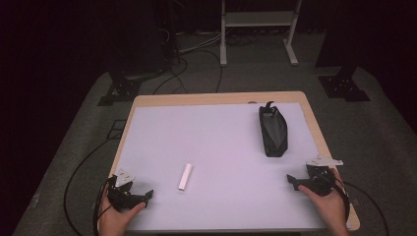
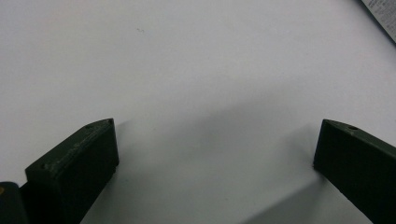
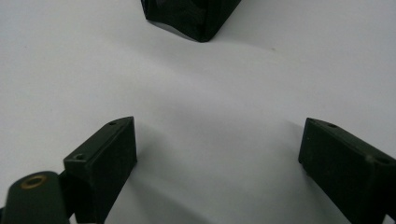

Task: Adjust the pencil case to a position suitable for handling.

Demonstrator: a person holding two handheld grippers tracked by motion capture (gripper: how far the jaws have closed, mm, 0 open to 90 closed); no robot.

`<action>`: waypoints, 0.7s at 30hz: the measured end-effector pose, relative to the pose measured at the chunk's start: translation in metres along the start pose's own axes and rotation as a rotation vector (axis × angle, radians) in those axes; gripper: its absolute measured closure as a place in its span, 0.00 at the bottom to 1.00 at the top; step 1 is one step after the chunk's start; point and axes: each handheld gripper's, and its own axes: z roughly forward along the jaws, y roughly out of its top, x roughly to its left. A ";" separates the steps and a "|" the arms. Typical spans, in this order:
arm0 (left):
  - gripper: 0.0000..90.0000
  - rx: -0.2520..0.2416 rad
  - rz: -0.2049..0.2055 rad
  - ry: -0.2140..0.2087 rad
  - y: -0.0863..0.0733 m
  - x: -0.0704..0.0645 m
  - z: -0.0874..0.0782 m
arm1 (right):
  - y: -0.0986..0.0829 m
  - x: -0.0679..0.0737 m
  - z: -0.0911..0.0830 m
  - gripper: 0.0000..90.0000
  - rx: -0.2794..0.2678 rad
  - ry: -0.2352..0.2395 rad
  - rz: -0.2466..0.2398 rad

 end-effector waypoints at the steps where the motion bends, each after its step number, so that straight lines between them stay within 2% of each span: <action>1: 0.00 -0.001 -0.001 0.000 0.000 0.000 0.000 | 0.000 0.000 0.000 0.12 0.000 -0.002 -0.001; 2: 0.00 -0.001 -0.001 0.000 0.000 0.000 0.000 | 0.000 0.000 0.000 0.12 0.000 -0.002 -0.001; 3: 0.00 -0.001 -0.001 0.000 0.000 0.000 0.000 | 0.000 0.001 -0.001 0.17 -0.007 -0.009 0.000; 4: 0.00 -0.001 -0.001 0.000 0.000 0.000 0.000 | 0.000 0.001 -0.001 0.17 -0.007 -0.009 0.000; 5: 0.00 -0.003 -0.001 0.000 0.000 0.000 0.000 | -0.001 0.001 -0.002 0.22 -0.018 -0.013 -0.002; 6: 0.00 -0.003 -0.001 0.000 0.000 0.000 0.000 | -0.001 0.001 -0.002 0.22 -0.018 -0.013 -0.002; 10: 0.00 -0.003 -0.001 0.001 -0.001 0.000 0.000 | 0.001 0.002 -0.005 0.40 -0.016 -0.014 0.001; 14: 0.00 -0.005 0.000 0.001 -0.001 0.000 0.000 | 0.005 0.002 -0.007 0.42 -0.018 -0.021 0.005; 17: 0.00 -0.005 0.000 0.001 -0.001 0.000 0.000 | 0.013 0.001 -0.012 0.45 -0.045 -0.040 0.024; 21: 0.00 -0.005 -0.001 0.001 -0.001 0.000 0.000 | 0.020 -0.002 -0.017 0.46 -0.064 -0.043 0.048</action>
